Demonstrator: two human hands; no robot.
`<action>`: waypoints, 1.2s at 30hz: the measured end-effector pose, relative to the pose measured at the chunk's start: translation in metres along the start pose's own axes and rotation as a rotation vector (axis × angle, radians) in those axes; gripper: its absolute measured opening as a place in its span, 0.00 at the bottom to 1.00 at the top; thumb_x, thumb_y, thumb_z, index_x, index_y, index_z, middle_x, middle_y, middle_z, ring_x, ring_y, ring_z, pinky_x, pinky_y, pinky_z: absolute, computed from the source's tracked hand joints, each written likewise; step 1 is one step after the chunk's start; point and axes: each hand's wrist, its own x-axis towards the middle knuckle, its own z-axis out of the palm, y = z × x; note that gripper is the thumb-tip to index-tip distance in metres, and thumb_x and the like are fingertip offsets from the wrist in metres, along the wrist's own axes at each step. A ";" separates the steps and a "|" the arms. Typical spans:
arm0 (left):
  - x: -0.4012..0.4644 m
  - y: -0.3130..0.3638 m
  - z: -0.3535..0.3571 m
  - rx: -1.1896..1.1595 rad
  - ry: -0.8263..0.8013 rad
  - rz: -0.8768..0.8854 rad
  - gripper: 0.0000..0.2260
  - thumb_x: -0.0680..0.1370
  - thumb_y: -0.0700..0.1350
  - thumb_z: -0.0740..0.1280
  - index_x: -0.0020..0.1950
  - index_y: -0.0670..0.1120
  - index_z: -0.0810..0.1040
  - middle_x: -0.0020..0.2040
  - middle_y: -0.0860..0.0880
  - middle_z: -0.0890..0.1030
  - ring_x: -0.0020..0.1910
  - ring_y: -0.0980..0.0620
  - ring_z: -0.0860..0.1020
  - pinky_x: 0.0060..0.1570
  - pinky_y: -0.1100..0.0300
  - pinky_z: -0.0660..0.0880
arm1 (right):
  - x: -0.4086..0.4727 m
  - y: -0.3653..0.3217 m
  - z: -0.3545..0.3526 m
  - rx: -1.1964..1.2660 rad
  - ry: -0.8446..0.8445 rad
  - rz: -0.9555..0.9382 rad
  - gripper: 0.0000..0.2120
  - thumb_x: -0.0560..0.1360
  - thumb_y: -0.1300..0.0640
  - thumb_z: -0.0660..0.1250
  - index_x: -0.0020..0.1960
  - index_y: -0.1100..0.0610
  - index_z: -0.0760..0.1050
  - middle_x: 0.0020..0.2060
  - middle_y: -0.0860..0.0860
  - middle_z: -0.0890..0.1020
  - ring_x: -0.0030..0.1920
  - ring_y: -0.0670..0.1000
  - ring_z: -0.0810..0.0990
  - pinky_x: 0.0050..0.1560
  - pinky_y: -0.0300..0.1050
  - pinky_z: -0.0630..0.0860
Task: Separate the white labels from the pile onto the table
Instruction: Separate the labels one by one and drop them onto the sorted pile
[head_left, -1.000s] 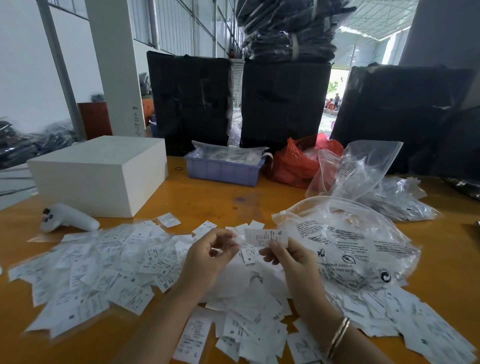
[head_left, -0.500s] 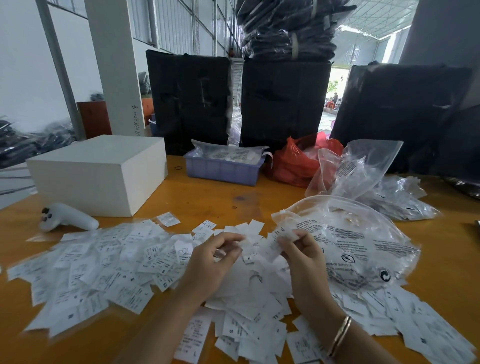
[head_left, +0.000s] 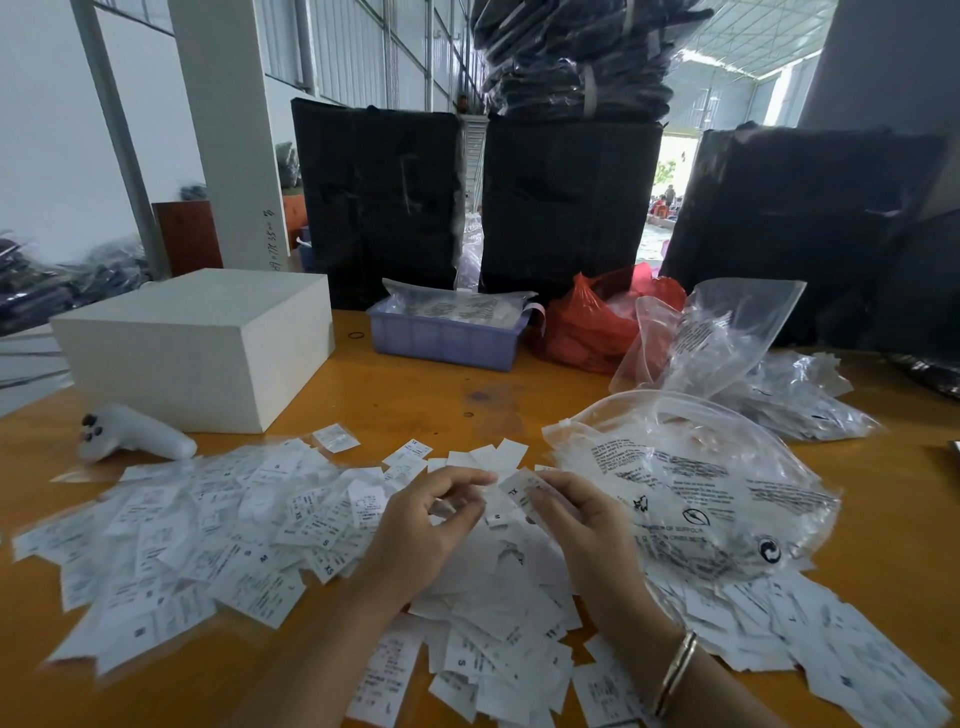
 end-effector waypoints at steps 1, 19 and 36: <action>0.000 0.000 0.000 0.000 0.001 -0.004 0.14 0.76 0.40 0.69 0.51 0.61 0.79 0.44 0.60 0.81 0.47 0.59 0.78 0.47 0.72 0.72 | 0.000 0.001 0.000 -0.014 -0.013 -0.002 0.10 0.75 0.62 0.67 0.45 0.48 0.82 0.38 0.46 0.84 0.40 0.43 0.81 0.40 0.32 0.75; -0.001 0.001 -0.003 0.014 -0.032 -0.070 0.02 0.75 0.51 0.69 0.45 0.55 0.80 0.44 0.62 0.83 0.46 0.65 0.79 0.49 0.63 0.72 | 0.000 0.002 0.001 -0.220 -0.045 -0.086 0.10 0.75 0.65 0.67 0.46 0.51 0.79 0.34 0.45 0.81 0.29 0.39 0.79 0.32 0.27 0.70; -0.002 0.001 -0.006 0.186 -0.034 -0.027 0.08 0.71 0.44 0.75 0.38 0.57 0.80 0.37 0.58 0.81 0.43 0.62 0.77 0.43 0.74 0.70 | 0.001 0.011 0.002 -0.231 -0.105 -0.001 0.17 0.74 0.62 0.68 0.52 0.41 0.74 0.35 0.42 0.80 0.32 0.41 0.77 0.33 0.35 0.74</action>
